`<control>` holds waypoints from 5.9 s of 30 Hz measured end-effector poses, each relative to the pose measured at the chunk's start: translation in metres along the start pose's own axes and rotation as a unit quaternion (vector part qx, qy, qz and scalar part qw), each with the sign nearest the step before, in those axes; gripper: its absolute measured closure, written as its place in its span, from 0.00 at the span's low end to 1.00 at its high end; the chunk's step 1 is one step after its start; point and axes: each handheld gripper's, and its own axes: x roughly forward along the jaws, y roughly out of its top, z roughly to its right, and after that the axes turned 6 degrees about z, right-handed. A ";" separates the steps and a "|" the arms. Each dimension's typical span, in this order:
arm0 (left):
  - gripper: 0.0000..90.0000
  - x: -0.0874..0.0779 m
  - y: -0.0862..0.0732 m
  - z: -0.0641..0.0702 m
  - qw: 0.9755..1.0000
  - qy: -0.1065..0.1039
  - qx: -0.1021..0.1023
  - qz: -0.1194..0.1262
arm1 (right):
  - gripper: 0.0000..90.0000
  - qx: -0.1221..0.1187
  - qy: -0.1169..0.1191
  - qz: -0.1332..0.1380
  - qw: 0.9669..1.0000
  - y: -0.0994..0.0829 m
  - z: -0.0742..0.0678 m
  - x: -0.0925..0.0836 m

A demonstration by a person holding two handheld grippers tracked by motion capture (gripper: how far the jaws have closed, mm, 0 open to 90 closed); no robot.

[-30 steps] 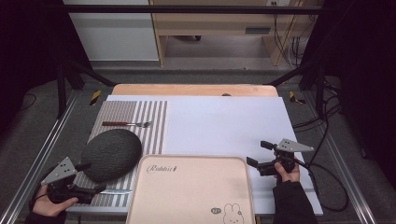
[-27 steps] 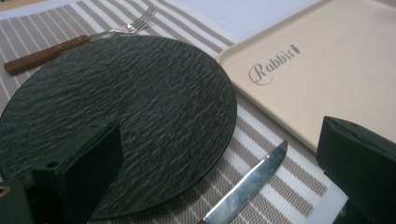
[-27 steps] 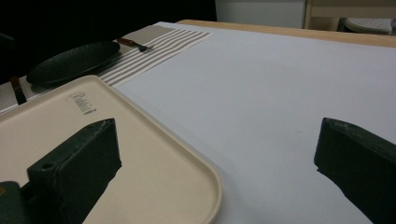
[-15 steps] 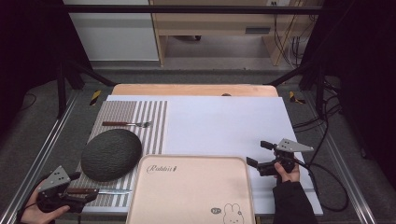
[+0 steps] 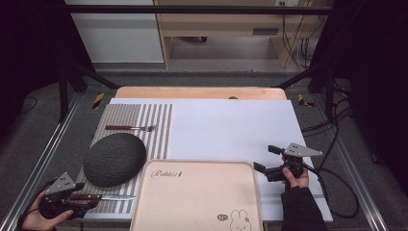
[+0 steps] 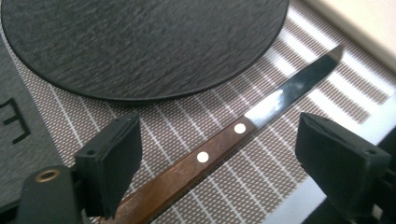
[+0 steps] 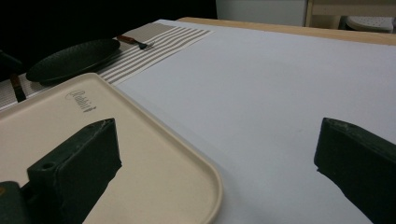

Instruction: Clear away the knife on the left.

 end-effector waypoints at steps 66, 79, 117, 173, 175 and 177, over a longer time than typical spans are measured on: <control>0.62 0.008 0.001 0.019 0.992 0.008 0.122 -0.040 | 0.01 -0.002 0.003 0.000 1.000 0.001 0.000 0.000; 0.70 0.009 0.003 0.021 0.993 0.005 0.112 -0.041 | 0.01 -0.003 0.005 -0.002 1.000 0.000 0.000 0.000; 0.81 0.015 0.007 0.023 0.995 -0.012 0.096 -0.039 | 0.01 -0.003 0.006 -0.005 1.000 0.000 0.001 0.000; 0.86 0.011 0.023 0.026 0.992 -0.060 0.084 -0.073 | 0.01 -0.001 0.008 -0.005 1.000 0.001 0.001 0.000; 0.86 0.010 0.024 0.028 0.992 -0.067 0.084 -0.072 | 0.01 -0.001 0.008 -0.006 1.000 0.001 0.001 0.000; 0.86 0.010 0.025 0.030 0.992 -0.069 0.084 -0.068 | 0.01 -0.001 0.008 -0.006 1.000 0.001 0.001 0.000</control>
